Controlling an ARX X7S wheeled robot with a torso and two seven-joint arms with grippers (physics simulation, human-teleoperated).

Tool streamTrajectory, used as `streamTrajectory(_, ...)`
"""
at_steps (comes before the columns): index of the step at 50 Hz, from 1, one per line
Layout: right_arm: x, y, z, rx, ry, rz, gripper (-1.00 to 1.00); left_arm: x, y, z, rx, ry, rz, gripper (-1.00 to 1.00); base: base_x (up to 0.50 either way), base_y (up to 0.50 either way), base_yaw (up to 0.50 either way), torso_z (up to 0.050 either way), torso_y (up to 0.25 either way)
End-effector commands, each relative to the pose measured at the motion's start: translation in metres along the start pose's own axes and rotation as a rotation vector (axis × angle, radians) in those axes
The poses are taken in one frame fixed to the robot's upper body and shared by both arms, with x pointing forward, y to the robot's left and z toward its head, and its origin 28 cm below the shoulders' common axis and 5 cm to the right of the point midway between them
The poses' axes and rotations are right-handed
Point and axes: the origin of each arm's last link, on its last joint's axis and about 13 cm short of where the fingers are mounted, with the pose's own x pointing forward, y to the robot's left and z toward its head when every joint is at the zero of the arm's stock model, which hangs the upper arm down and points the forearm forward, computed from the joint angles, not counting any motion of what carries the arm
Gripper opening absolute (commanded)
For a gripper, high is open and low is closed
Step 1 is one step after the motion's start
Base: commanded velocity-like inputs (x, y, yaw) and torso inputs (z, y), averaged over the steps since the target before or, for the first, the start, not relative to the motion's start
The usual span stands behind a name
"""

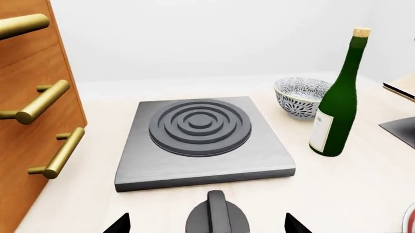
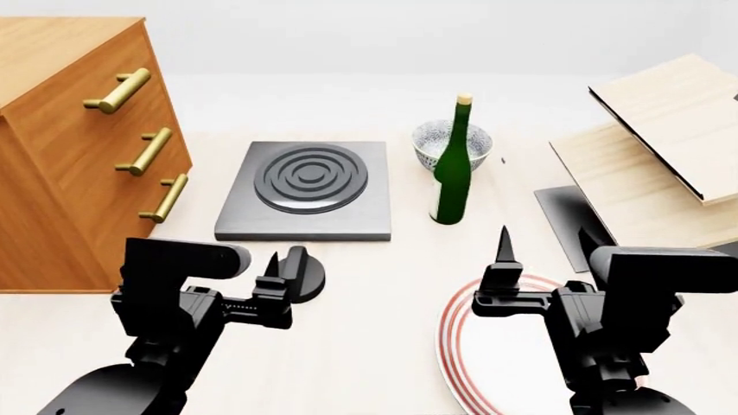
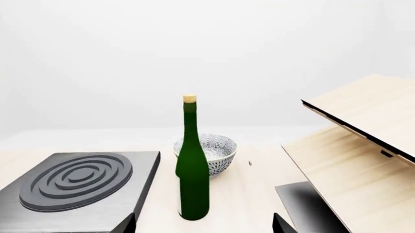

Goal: Turn on the stove.

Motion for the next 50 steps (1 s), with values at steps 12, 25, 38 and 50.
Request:
streamTrajectory(12, -0.003, 0.001, -0.009, -0.042, -0.02, 0.001, 1.0, 0.069, 0.03, -0.064, 0.089, -0.01, 0.218, 1.0, 0.0, 0.0, 0.0, 0.0, 0.0)
streamTrajectory(25, -0.004, 0.0, -0.012, -0.04, -0.015, 0.002, 1.0, 0.093, 0.036, -0.094, 0.17, -0.04, 0.288, 1.0, 0.0, 0.0, 0.0, 0.0, 0.0)
streamTrajectory(38, -0.005, 0.001, -0.016, -0.035, -0.012, 0.008, 1.0, 0.107, 0.03, -0.116, 0.159, -0.006, 0.282, 1.0, 0.0, 0.0, 0.0, 0.0, 0.0)
streamTrajectory(50, -0.005, 0.0, -0.018, -0.029, -0.008, 0.007, 1.0, 0.115, 0.018, -0.126, 0.153, 0.007, 0.258, 1.0, 0.0, 0.0, 0.0, 0.0, 0.0)
